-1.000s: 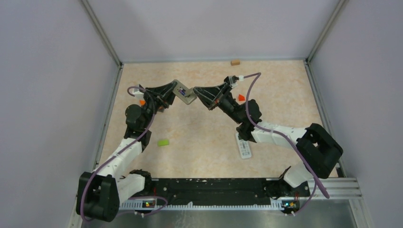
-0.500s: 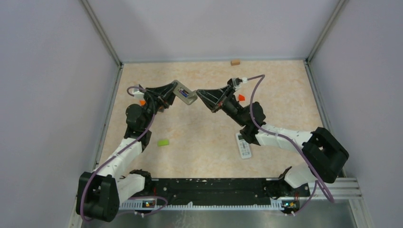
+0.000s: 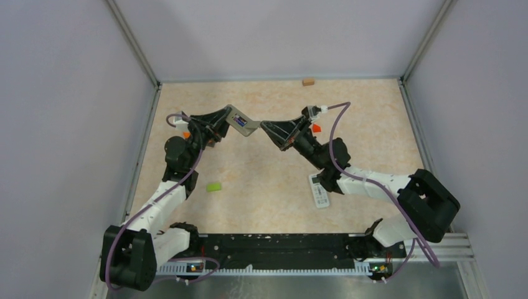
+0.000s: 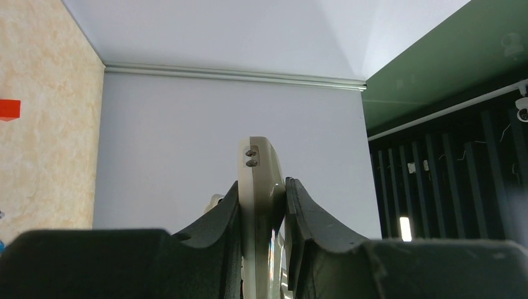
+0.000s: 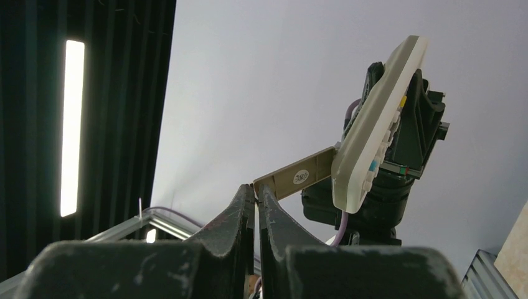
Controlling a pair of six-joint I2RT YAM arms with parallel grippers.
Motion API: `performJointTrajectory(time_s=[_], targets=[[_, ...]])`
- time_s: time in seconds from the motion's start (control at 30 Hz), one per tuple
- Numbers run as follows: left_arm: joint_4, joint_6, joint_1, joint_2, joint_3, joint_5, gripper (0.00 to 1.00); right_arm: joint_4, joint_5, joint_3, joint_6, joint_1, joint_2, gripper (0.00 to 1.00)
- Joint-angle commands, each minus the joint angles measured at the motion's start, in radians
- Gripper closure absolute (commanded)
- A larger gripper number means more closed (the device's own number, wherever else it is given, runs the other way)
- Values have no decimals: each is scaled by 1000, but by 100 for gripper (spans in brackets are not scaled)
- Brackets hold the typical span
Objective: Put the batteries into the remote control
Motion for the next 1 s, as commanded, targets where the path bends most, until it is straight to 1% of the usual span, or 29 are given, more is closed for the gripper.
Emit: performJointTrajectory(time_s=[0.0,0.33,0.6,0.87,0.97], targets=[[114,-47,-3,-18,44,3,100,51,14,-23,-32,26,-18,97],[117,-47,-3,-19,47,1,100,83,25,-24,-22,68,31,99],[139,-87,-3,-23,46,12,100,135,47,-49,10,74,76,100],[109,-133,-3,-22,65,96,100,187,44,-50,57,74,102,100],[83,-125,-3,-29,72,113,100,200,43,-44,67,74,108,100]])
